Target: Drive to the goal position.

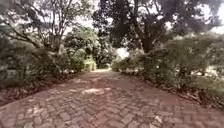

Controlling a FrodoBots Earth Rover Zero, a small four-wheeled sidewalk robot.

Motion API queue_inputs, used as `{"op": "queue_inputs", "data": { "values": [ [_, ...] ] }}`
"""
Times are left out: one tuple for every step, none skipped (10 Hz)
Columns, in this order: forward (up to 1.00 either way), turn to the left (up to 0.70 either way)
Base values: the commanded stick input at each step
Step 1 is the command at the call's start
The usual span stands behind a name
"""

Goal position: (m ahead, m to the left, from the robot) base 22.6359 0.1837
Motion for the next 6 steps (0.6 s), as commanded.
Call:
{"op": "queue_inputs", "data": {
  "values": [
    [0.70, 0.28],
    [0.70, 0.23],
    [0.70, 0.04],
    [0.70, 0.00],
    [0.70, 0.00],
    [0.70, 0.00]
  ]
}}
